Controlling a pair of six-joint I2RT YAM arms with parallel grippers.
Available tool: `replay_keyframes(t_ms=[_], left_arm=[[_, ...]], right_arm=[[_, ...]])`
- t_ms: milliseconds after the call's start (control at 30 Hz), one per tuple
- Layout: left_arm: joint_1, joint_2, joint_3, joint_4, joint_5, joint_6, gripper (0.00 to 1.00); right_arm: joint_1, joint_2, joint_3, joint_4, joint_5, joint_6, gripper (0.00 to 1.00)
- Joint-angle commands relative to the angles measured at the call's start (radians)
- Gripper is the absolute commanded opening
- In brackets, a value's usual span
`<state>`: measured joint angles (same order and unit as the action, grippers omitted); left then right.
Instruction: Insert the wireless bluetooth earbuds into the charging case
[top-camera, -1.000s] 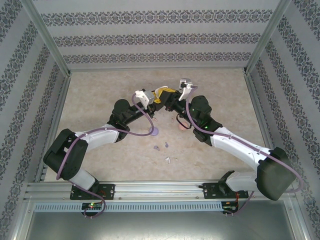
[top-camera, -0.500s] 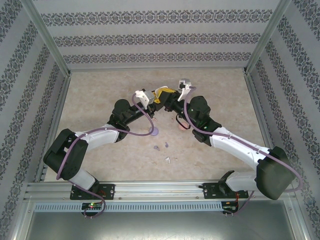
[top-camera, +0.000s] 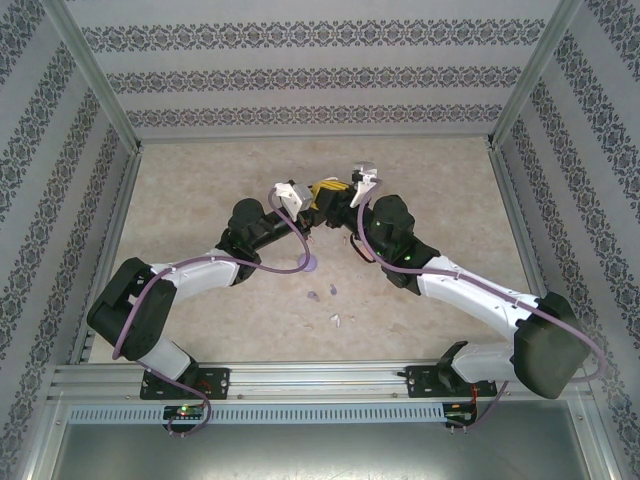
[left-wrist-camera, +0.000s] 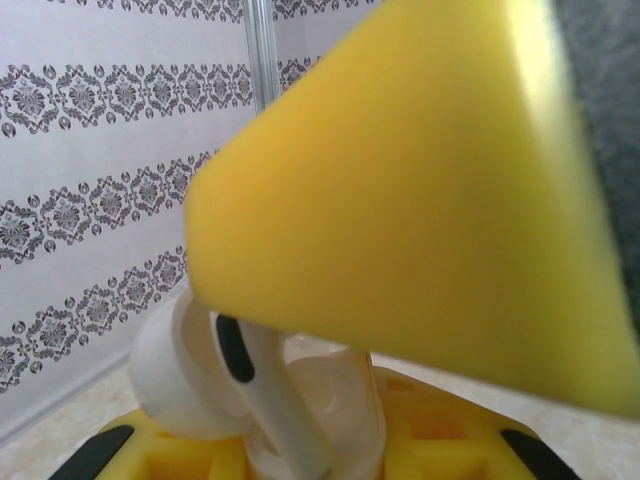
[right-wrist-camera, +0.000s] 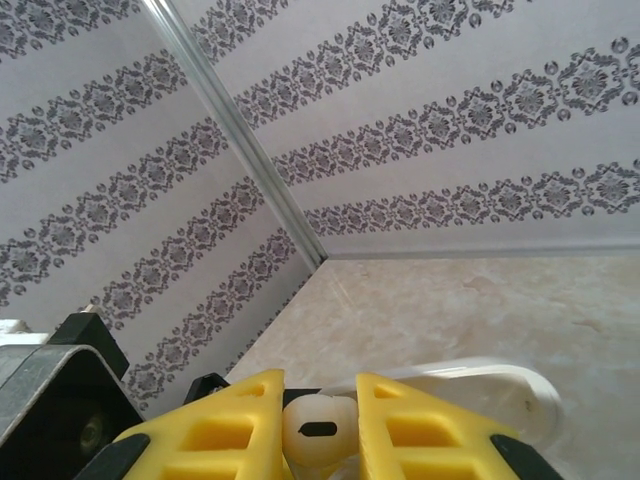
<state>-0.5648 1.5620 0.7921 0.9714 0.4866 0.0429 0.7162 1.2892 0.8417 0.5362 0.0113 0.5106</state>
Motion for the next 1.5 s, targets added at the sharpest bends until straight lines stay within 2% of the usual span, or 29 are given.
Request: replay_keyframes(t_ms=[0,233,533,733,900,1233,1367,1467], left_arm=[[-0.017,-0.061,0.044,0.061,0.006,0.009,0.0],[-0.017,-0.071,0.041,0.057,0.01,0.011,0.0],[-0.019,-0.084,0.053,0.033,0.005,0.011,0.0],[-0.02,-0.084,0.053,0.035,0.007,0.012,0.0],[-0.021,-0.088,0.05,0.039,0.002,0.014,0.0],[-0.021,-0.112,0.047,0.026,0.003,0.021,0.0],[-0.023,-0.114,0.047,0.022,0.004,0.022,0.0],[-0.024,-0.117,0.048,0.016,0.003,0.022,0.0]], right_arm=[[0.001,-0.024,-0.034,-0.068,0.052,-0.03,0.21],[-0.022,-0.026,-0.038,-0.068,0.02,-0.005,0.2],[-0.025,0.0,-0.006,-0.083,-0.134,-0.045,0.2],[-0.021,0.032,0.019,-0.1,-0.167,-0.04,0.2],[-0.017,0.045,0.03,-0.11,-0.163,-0.041,0.2],[-0.045,-0.004,-0.023,-0.133,-0.076,-0.013,0.2],[-0.046,-0.001,-0.017,-0.141,-0.09,-0.018,0.26],[-0.047,0.002,-0.01,-0.143,-0.092,-0.011,0.35]])
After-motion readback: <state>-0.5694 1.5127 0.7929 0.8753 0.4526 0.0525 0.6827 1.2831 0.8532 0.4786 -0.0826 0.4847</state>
